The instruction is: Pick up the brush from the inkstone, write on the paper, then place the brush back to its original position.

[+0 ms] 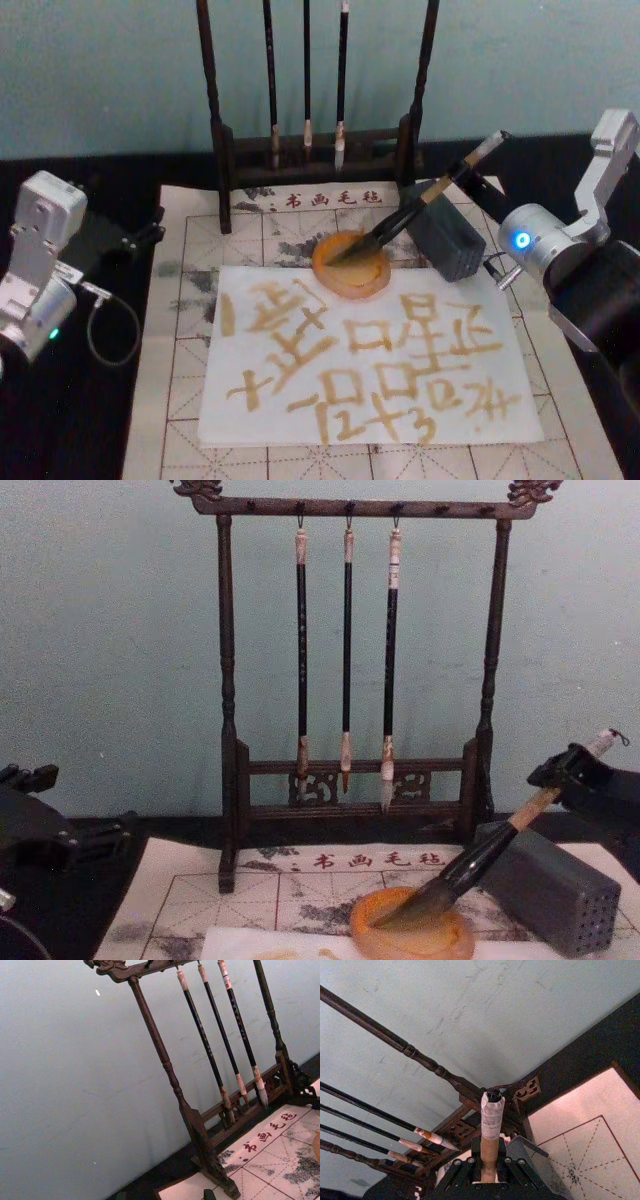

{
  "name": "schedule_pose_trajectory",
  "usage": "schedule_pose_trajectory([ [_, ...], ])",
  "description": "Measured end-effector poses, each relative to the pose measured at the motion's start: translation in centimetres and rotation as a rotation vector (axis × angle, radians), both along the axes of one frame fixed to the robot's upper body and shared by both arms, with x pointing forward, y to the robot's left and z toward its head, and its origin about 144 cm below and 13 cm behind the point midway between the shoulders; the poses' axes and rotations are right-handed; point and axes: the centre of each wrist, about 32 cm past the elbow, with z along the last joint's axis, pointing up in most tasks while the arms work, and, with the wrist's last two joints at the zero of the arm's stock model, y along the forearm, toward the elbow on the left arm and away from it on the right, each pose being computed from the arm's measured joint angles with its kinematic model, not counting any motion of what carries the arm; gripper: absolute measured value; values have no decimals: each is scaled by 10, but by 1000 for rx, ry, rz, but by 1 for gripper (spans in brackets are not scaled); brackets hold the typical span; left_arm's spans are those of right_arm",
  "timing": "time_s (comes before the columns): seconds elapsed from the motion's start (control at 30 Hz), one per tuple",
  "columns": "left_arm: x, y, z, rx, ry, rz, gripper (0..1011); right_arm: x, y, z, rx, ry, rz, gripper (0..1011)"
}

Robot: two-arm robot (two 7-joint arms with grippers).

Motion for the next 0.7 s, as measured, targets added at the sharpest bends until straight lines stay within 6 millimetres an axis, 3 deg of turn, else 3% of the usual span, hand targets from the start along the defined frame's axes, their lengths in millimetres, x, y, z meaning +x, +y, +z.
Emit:
schedule_pose_trajectory([
  [0.37,0,0,0,0,0,0,1001,0,0,0,1,-1,1,179],
  [0.47,0,0,0,0,0,0,1001,0,0,0,0,-1,2,224],
  [0.7,0,0,0,0,0,0,1001,0,0,0,0,-1,2,452],
])
